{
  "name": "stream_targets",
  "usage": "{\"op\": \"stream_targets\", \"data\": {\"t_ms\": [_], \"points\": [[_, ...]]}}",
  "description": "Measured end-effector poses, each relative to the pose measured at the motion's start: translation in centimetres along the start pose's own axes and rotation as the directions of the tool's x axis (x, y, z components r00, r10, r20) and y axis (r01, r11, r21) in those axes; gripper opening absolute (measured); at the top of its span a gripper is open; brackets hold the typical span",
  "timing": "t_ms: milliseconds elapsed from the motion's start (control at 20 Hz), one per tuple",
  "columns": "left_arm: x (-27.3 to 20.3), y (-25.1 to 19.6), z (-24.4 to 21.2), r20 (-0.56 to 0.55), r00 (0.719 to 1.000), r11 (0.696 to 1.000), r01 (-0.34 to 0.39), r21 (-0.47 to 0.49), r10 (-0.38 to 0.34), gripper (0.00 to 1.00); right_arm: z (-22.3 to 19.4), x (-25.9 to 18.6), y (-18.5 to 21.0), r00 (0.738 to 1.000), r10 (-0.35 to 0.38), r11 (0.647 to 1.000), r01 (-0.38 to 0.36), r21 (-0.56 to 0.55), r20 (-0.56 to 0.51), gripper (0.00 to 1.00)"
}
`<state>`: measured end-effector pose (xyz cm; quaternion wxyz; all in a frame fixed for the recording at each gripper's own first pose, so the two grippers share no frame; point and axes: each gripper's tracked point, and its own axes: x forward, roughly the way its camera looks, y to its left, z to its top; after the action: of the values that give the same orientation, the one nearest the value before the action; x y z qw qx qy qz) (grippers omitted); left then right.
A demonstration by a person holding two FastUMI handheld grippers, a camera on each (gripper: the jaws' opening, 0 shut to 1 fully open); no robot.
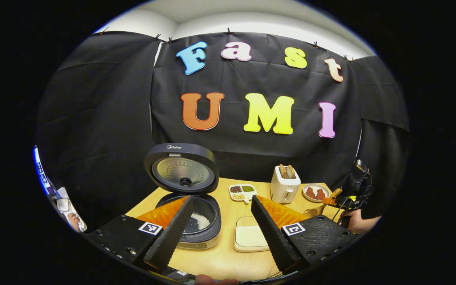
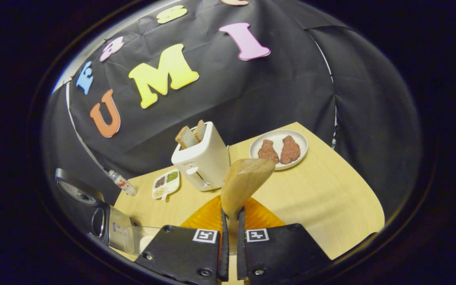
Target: Close the left gripper, press the button to open the rice cooker; take a wooden spoon from the chopstick holder with the right hand, scoop a spoonful of rice and pour it into the rice cooker, then put the wooden spoon back into the chopstick holder.
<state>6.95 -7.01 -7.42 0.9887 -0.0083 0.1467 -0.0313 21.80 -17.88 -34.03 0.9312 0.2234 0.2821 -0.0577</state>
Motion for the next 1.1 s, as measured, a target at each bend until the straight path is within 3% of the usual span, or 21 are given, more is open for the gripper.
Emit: {"op": "stream_targets", "data": {"t_ms": [200, 500, 600, 650, 700, 900, 1000, 1100], "points": [[0.0, 0.1, -0.3, -0.009, 1.000, 1.000, -0.018, 0.015, 0.019, 0.95, -1.5, 1.2, -0.5, 1.000, 0.004, 1.000, -0.004, -0.011, -0.017, 0.13], [0.1, 1.0, 0.1, -0.001, 1.000, 1.000, -0.028, 0.008, 0.028, 0.95, -0.4, 0.6, 0.1, 0.999, 0.034, 0.999, -0.033, -0.027, 0.009, 0.23], [0.2, 1.5, 0.7, 0.015, 0.999, 0.999, -0.031, -0.006, 0.031, 0.95, 0.9, -0.5, -0.6, 0.999, 0.004, 0.997, -0.001, -0.076, 0.040, 0.42], [0.2, 1.8, 1.0, 0.022, 0.999, 0.999, -0.034, -0.013, 0.035, 0.95, 1.7, -1.3, -1.0, 0.998, -0.017, 0.995, 0.023, -0.096, 0.062, 0.59], [0.3, 2.1, 1.2, 0.031, 0.999, 0.999, -0.035, -0.019, 0.035, 0.95, 2.5, -2.0, -1.2, 0.996, -0.031, 0.994, 0.039, -0.103, 0.084, 0.69], [0.7, 3.8, 3.0, 0.075, 0.996, 0.998, -0.055, -0.009, 0.056, 0.95, 6.4, -6.0, -0.6, 0.981, -0.050, 0.983, 0.081, -0.164, 0.185, 0.81], [0.8, 4.8, 4.6, 0.105, 0.992, 0.998, -0.065, -0.012, 0.066, 0.95, 8.6, -8.4, 1.2, 0.969, -0.023, 0.974, 0.078, -0.214, 0.245, 0.77], [1.2, 5.8, 6.4, 0.130, 0.989, 0.997, -0.066, -0.047, 0.071, 0.95, 10.2, -10.9, 3.4, 0.956, 0.015, 0.960, 0.068, -0.270, 0.293, 0.88]]}}
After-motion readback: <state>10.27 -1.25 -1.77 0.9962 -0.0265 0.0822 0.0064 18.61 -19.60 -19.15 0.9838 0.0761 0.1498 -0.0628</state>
